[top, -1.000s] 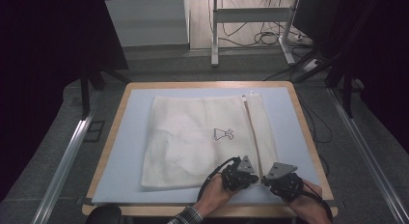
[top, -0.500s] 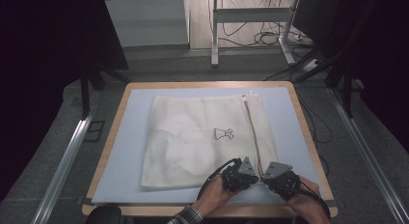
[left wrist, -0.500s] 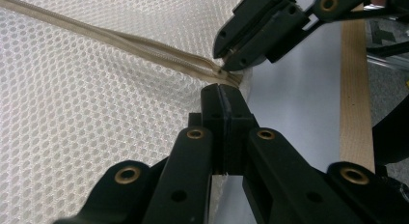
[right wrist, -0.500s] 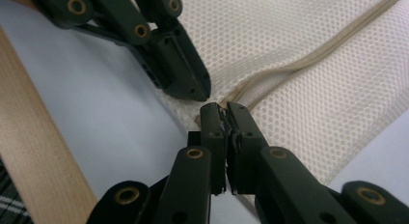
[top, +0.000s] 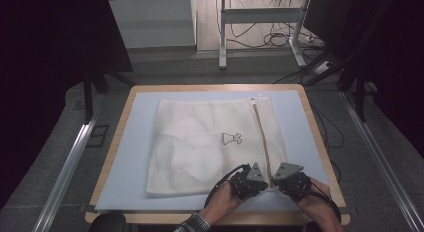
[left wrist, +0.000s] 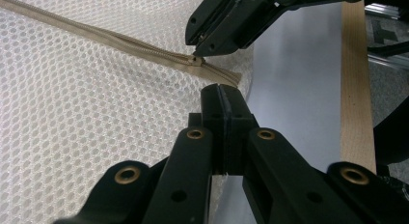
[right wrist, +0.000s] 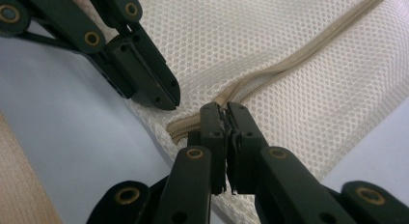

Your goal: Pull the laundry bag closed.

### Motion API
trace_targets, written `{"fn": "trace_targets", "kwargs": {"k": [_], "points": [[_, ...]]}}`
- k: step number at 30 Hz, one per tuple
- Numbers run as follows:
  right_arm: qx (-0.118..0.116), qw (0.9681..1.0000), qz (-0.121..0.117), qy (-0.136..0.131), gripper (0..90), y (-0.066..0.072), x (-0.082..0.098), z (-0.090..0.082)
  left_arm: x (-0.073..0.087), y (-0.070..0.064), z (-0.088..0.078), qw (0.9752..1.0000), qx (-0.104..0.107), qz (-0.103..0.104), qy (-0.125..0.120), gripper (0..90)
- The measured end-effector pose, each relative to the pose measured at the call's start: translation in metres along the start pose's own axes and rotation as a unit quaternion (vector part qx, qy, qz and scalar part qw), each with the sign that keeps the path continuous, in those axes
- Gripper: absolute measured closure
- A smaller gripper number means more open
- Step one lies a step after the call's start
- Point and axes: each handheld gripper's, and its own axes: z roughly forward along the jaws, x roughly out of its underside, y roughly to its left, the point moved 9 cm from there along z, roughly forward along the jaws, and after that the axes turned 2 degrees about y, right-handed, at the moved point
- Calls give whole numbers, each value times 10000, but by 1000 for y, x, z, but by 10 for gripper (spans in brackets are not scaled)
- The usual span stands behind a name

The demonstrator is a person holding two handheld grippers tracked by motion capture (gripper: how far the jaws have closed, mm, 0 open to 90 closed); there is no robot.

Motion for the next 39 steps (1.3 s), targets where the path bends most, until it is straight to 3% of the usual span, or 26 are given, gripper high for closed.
{"fn": "trace_targets", "kwargs": {"k": [11,14,39], "points": [[43,10000,24,-77,858,-9,-2,5,0,-1,0,10000,-71,27,-53,897],[163,9998,-1,-78,859,-14,-3,6,-1,-1,0,10000,-57,10,-58,898],[385,9993,-7,-6,860,-32,-8,19,-1,-1,1,9999,-10,-61,-86,897]]}}
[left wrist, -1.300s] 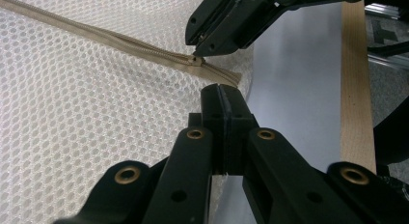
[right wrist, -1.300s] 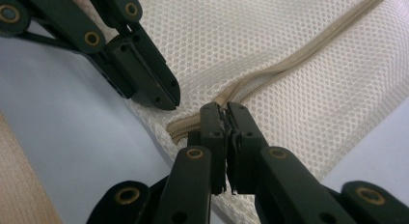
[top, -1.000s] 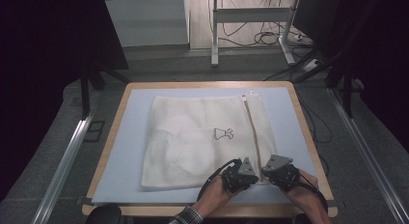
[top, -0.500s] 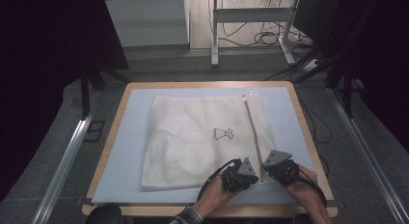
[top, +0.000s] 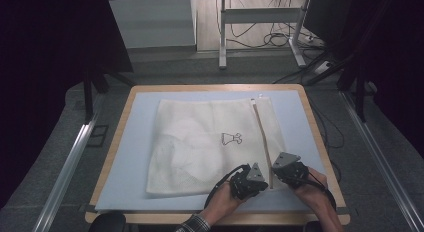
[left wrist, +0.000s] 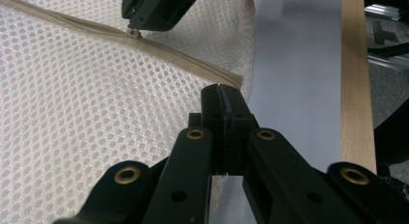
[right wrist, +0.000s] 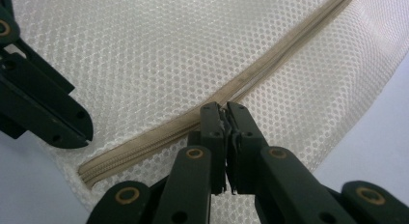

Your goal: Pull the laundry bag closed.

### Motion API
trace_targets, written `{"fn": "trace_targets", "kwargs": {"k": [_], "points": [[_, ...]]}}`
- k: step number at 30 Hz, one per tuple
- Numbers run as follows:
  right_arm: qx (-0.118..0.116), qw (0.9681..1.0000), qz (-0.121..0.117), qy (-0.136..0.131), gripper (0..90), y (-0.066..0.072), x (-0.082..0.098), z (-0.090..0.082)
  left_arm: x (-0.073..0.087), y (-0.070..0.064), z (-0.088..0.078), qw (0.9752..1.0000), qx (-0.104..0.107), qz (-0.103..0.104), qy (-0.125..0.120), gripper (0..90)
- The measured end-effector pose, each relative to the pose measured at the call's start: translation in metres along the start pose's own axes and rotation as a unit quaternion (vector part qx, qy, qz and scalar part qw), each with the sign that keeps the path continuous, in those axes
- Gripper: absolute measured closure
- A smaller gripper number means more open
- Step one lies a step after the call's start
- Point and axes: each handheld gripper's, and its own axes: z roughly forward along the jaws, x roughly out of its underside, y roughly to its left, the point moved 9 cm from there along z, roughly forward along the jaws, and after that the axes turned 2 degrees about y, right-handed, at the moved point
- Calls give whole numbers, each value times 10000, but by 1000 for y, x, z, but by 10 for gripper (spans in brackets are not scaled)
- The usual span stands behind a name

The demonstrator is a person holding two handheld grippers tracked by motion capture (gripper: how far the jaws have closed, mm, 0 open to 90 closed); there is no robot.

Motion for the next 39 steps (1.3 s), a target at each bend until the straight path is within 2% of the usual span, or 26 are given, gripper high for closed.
{"fn": "trace_targets", "kwargs": {"k": [24,39], "points": [[153,9999,-43,41,859,-13,-6,9,0,0,0,10000,-22,26,8,897],[199,9998,-32,60,859,-20,-9,14,0,0,0,10000,10,-32,-20,897]]}}
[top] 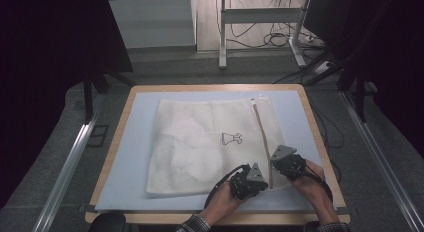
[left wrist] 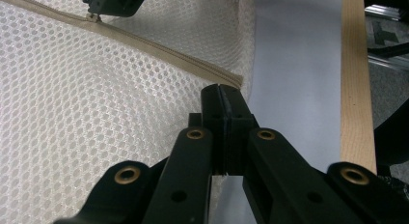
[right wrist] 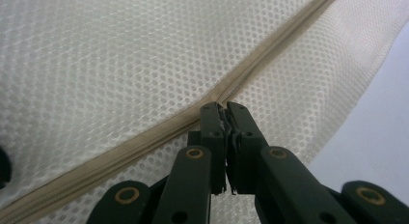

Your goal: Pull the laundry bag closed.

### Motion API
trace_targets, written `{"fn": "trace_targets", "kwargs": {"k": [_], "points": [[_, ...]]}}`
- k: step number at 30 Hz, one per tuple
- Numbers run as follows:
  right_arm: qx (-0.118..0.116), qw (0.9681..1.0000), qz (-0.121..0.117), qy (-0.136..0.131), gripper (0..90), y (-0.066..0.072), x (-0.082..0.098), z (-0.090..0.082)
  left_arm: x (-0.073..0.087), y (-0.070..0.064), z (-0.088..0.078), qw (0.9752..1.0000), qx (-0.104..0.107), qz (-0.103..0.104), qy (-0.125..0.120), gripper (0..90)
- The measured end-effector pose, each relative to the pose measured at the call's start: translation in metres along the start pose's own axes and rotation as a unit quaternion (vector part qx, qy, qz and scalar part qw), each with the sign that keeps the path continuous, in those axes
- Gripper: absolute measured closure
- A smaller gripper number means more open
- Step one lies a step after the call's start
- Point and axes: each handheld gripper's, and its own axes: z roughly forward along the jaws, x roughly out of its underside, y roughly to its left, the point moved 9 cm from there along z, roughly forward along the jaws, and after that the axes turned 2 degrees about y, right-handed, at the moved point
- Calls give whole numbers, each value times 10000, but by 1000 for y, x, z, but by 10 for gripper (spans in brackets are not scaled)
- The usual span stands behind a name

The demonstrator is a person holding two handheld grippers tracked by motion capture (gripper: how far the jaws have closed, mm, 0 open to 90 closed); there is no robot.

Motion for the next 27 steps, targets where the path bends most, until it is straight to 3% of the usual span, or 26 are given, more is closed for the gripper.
{"fn": "trace_targets", "kwargs": {"k": [27], "points": [[166,9998,91,82,858,-15,-11,15,0,0,0,10000,9,-10,-1,897]]}}
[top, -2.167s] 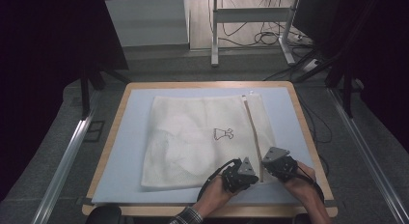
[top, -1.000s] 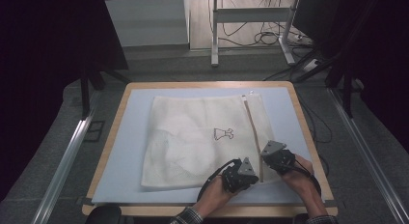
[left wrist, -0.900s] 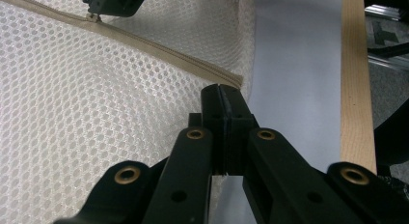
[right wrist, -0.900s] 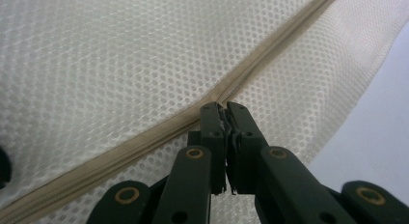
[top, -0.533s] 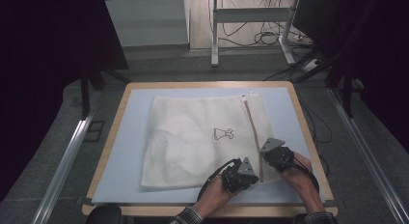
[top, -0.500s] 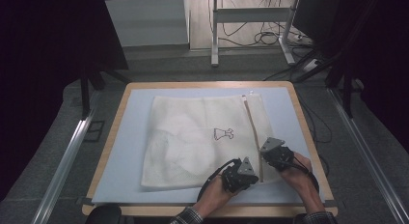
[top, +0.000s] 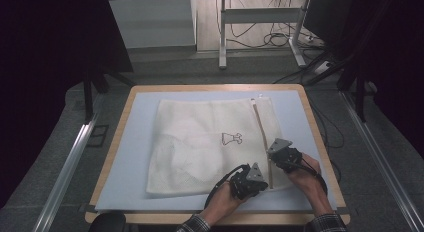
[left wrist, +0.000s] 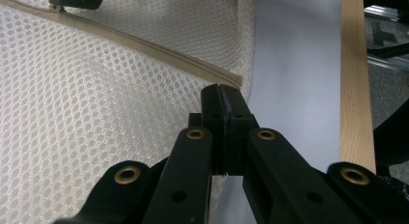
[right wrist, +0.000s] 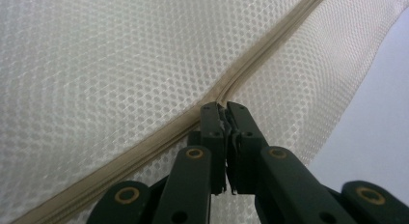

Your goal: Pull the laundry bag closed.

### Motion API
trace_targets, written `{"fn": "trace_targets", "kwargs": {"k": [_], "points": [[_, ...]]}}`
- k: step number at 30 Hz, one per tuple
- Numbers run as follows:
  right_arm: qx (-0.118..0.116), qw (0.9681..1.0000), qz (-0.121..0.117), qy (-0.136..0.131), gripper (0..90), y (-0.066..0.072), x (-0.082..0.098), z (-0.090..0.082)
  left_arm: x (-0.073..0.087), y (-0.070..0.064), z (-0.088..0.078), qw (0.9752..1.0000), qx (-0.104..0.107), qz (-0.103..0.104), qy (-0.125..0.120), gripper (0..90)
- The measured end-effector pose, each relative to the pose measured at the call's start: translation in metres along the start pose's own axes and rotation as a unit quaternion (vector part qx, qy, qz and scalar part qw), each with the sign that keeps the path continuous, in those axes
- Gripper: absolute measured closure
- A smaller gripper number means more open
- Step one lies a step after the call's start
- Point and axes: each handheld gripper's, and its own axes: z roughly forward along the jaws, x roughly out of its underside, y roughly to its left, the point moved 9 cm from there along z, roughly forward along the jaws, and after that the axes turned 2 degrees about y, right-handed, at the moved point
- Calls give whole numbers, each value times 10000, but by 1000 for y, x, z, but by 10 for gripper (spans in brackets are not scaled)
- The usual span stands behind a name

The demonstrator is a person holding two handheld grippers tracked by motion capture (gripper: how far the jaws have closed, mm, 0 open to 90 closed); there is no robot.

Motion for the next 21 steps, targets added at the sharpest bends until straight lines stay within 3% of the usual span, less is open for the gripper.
{"fn": "trace_targets", "kwargs": {"k": [14,21], "points": [[-34,10000,43,31,859,-5,-6,7,0,0,0,10000,-22,20,1,897],[121,9999,-78,50,860,-9,-10,12,0,-1,0,10000,-18,-12,-33,897]]}}
